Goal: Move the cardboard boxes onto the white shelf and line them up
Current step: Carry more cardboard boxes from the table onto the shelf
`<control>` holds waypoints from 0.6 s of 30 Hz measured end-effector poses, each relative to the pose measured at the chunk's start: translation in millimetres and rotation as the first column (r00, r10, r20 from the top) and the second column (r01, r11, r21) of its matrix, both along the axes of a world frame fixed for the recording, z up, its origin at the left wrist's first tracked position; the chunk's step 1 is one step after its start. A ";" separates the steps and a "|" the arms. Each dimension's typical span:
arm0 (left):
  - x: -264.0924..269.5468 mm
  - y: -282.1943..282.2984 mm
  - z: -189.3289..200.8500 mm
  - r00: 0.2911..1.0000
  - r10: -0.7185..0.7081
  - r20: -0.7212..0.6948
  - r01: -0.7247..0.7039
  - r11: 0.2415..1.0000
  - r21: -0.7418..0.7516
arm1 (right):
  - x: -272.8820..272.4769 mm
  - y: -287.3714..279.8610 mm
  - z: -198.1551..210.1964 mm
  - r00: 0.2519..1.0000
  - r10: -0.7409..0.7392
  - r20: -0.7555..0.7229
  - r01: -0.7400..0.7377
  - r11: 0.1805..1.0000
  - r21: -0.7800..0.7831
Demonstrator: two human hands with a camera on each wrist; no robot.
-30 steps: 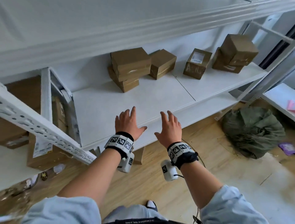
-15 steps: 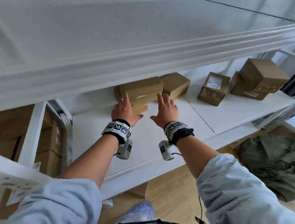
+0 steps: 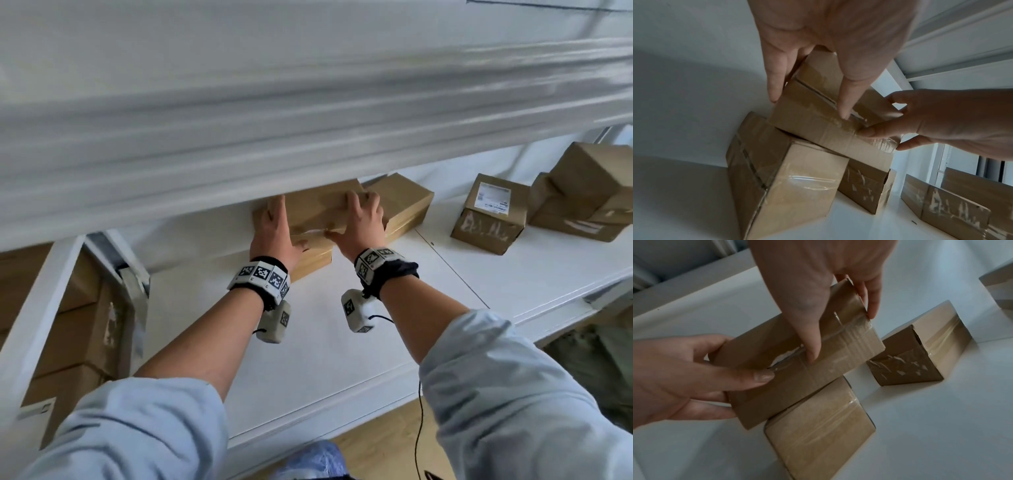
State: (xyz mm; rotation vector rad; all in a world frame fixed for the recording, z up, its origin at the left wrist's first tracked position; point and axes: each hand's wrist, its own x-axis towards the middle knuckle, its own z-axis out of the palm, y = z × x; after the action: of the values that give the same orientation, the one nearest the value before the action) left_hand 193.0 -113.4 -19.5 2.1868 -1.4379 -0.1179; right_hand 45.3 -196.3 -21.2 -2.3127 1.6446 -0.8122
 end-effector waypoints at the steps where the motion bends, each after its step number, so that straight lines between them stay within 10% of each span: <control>1: -1.0 2.7 0.4 1.000 0.001 -0.004 -0.001 1.000 0.001 | -1.2 4.7 0.8 1.000 -0.008 0.011 0.008 1.000 0.003; 18: -62.3 198.6 33.5 0.992 0.066 -0.112 -0.057 0.995 0.077 | -66.9 200.1 32.4 0.999 0.028 0.035 -0.032 0.993 0.114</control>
State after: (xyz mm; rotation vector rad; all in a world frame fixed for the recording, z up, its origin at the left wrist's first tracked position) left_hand 130.7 85.1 14.1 2.2429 -1.3213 -0.2742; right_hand -21.6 3.9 11.1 -2.2282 1.5954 -0.7264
